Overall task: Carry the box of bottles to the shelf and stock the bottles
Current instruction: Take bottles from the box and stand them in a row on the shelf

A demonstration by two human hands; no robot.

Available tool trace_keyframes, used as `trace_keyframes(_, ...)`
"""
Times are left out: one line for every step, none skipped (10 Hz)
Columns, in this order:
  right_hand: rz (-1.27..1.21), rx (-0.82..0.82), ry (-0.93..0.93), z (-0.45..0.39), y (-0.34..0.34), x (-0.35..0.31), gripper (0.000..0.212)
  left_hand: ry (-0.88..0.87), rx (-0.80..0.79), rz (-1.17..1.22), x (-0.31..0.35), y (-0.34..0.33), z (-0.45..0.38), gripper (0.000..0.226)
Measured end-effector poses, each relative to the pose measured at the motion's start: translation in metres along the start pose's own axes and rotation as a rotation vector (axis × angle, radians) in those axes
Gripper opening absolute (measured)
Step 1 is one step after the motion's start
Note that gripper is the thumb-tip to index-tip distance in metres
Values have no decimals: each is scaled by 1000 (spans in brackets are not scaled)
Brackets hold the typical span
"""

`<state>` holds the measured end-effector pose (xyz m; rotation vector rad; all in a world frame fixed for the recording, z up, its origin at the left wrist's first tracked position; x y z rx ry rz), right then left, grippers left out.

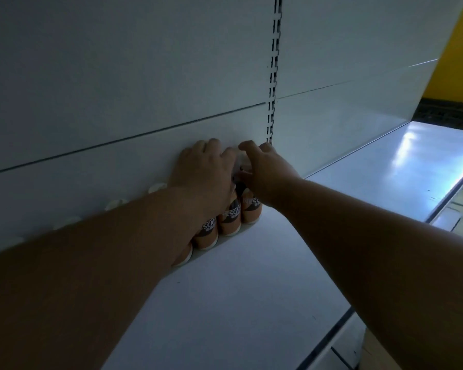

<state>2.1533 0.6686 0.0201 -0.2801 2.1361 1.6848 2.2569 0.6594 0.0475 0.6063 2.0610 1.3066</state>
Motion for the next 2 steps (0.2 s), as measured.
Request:
trace_keyframes(0,53,21,24,10,-5,62,16,112,28,-5,12,27,39)
trace_keyframes(42,119,55,52,26,-23,48,-12,165,32,-6,26,68,33)
Point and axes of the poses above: each hand's wrist, its own z-axis away from the middle knuckle, its own y-axis out of the back of the hand, x = y × z, the point moved 8 cm from there along -z, towards the middle knuckle, and after that the axes turned 7 degrees about -x, right-handed, at the moved point
